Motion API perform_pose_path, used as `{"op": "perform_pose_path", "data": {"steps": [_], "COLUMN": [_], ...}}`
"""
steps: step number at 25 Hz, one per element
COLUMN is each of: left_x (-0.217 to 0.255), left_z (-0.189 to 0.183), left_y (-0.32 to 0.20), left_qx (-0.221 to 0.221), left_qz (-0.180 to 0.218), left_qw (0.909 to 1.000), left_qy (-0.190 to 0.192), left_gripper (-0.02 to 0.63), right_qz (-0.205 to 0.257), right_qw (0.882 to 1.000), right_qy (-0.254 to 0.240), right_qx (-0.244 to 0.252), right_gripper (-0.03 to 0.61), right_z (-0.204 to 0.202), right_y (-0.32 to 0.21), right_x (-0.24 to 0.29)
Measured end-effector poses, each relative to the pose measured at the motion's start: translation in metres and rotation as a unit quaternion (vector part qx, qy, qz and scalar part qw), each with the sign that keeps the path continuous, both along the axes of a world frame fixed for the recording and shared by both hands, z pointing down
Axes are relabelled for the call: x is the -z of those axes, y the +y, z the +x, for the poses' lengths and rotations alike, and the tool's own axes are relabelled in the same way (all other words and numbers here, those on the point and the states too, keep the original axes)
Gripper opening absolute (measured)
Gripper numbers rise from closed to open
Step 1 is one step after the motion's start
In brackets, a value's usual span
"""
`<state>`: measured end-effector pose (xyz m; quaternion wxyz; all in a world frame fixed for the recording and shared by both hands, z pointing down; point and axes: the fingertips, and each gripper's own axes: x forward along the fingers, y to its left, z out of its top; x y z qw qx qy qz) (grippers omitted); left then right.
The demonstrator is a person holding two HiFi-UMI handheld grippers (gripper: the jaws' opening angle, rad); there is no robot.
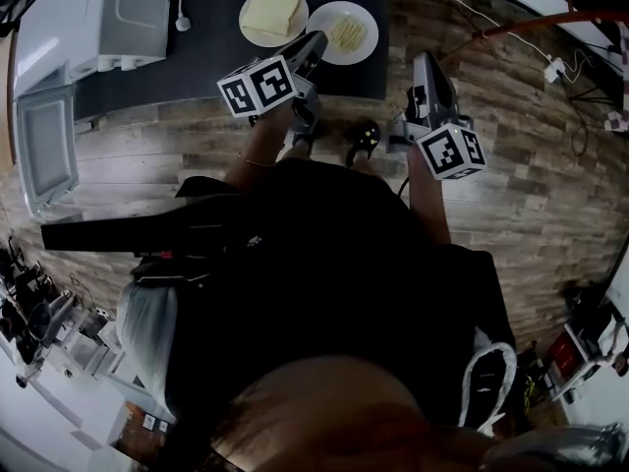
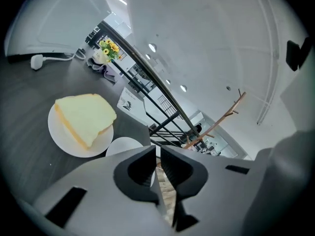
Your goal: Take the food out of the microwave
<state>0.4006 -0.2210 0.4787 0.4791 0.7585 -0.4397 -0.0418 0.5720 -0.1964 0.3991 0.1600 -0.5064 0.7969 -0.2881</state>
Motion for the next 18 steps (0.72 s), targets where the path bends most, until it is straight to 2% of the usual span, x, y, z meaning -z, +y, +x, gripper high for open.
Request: {"op": "perform_pose_path", "data": {"steps": [4,8,13,18], "left_x": [0.020,0.039,0.064,0.084], "left_z": [-0.005,-0.003,0.004,0.008], "left_y": [-0.007,-0.006,-0.005,0.000], "left_qx": [0.000,-0.012,-0.031,-0.045], "left_qz": [0.045,0.078,0.137,0.170], "left_qw": [0.9984,0.9959,0.9873,0.9800], "left_qy": [-0.035,-0.043,-0.074,-0.094], "left_gripper": [0.007,0.006,0.006,0.006], "right_qz": [0.008,0.018,0.035,0.050], "right_qw": [1.000,1.000,0.999,0.998], "right_qy": [0.000,0.005,0.014,0.030], "right_qx": [0.009,0.014,0.018,0.024], "right_gripper": [0.000,0.000,0.000,0.000], "right_z": [-0.008,-0.013,-0.013,-0.016], "right_y": [-0.005,-0.006,-0.009,-0.008], "right_x": [0.008,0.019,0.029,0.043]}}
